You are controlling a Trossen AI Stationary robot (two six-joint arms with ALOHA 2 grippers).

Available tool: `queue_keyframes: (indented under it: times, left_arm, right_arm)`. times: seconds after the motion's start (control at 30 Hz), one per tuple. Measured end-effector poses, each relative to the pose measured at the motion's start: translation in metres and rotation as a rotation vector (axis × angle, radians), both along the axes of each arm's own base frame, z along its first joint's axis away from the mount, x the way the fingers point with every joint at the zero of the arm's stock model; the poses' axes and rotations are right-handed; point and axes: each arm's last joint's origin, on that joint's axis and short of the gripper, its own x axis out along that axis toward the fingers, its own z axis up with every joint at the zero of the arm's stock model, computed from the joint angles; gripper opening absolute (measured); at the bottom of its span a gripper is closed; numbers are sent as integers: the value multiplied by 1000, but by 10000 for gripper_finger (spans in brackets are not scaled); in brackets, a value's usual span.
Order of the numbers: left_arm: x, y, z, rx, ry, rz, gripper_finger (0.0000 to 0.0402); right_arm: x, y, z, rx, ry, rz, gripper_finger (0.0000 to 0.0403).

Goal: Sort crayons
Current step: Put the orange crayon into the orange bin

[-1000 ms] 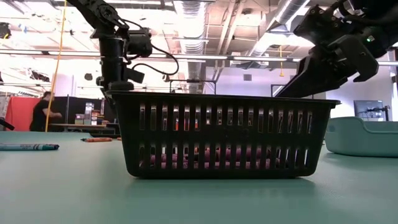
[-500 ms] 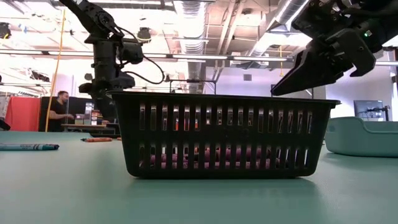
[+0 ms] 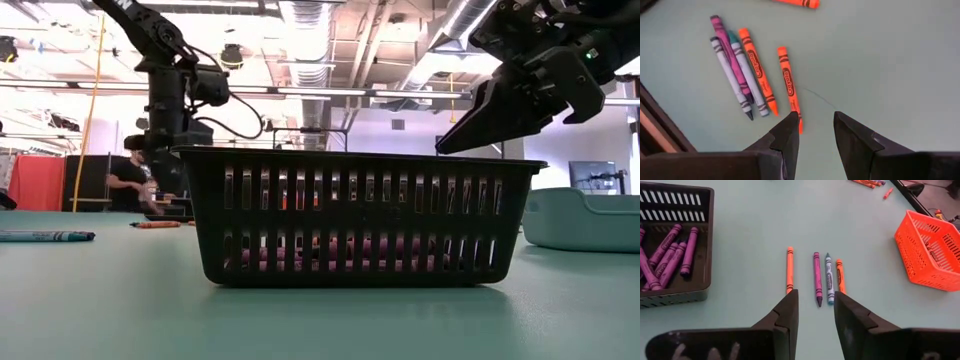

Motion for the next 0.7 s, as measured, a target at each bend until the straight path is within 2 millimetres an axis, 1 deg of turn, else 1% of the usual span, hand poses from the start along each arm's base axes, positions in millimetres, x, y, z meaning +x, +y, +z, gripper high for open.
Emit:
queue_keyframes:
  times: [0.13,0.27,0.7]
  left_arm:
    - [-2,-3,-19,14,-17,0,112]
    - [-2,-2,-29,57,-54,-5,112]
    - [-19,11,-38,70,-90,74,112]
  right_arm:
    - [0,0,0,1,0,-1,118]
    - [0,0,0,1,0,-1,118]
    - [1,-3,0,-12,5,-3,118]
